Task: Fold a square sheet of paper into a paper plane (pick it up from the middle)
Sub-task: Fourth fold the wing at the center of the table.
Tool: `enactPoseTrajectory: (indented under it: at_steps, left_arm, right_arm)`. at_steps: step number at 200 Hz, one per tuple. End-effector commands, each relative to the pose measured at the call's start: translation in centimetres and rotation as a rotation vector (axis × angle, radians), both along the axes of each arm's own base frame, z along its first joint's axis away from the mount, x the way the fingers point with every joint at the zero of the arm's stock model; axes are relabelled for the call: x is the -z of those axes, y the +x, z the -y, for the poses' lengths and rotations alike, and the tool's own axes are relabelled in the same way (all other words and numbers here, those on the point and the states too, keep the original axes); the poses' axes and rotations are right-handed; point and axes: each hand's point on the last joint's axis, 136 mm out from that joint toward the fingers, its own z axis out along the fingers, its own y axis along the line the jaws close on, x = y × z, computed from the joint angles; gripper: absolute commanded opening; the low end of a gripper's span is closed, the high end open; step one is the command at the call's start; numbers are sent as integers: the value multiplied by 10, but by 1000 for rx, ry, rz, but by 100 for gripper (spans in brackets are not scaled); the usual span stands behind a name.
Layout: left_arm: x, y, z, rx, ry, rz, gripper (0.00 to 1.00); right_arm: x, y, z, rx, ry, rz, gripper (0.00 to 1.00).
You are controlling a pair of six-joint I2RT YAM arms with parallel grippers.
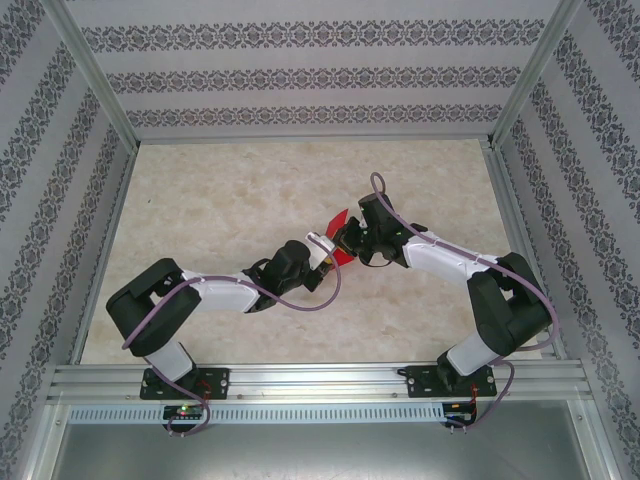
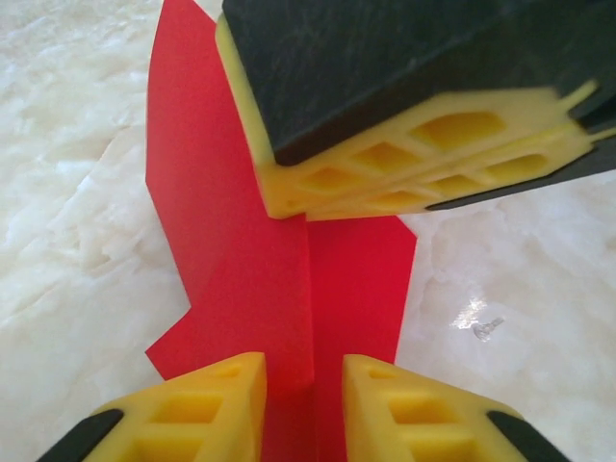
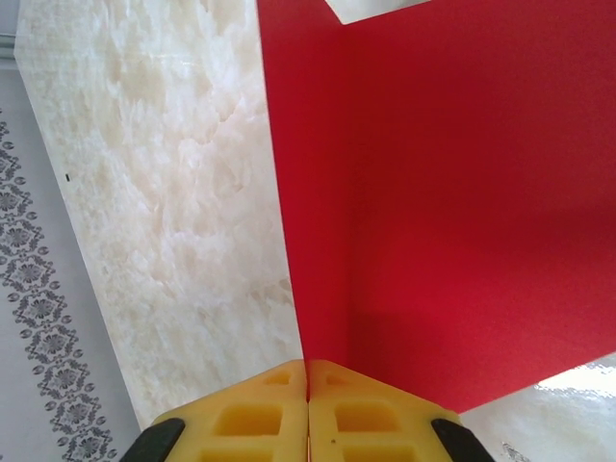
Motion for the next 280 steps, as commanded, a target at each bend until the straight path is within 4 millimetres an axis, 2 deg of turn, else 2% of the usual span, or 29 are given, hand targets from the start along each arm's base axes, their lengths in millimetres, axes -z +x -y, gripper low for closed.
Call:
enactPoseTrajectory:
  at_steps: [1, 21, 45, 105, 120, 145, 178, 204, 226, 252, 280]
  left_arm:
    - [-1, 2, 3, 7, 10, 52, 24]
    - [0, 1, 3, 16, 18, 56, 19]
    - [2, 0, 3, 21, 25, 54, 19]
    - [9, -2, 4, 36, 38, 31, 19]
    - [10, -3, 4, 40, 40, 30, 19]
    - [13, -4, 5, 50, 43, 20, 20]
    - [20, -6, 7, 64, 51, 6, 25]
    - [21, -10, 17, 107, 29, -26, 26]
    - [23, -7, 18, 95, 38, -16, 24]
    - [23, -7, 19, 95, 32, -19, 17]
    - [28, -12, 24, 108, 8, -71, 11]
  right_arm:
    - [2, 0, 4, 13, 18, -13, 12]
    - [5, 0, 9, 23, 16, -27, 20]
    - [12, -1, 16, 33, 6, -54, 34]
    - [16, 0, 8, -19, 30, -98, 38]
    - [19, 0, 5, -36, 24, -119, 36]
    - [24, -1, 4, -42, 26, -143, 25]
    - [19, -1, 5, -37, 32, -138, 13]
    - [17, 0, 6, -35, 37, -140, 11]
    - [16, 0, 8, -36, 41, -143, 11]
    - [15, 0, 11, -36, 35, -140, 17]
    - [7, 4, 24, -45, 9, -75, 37]
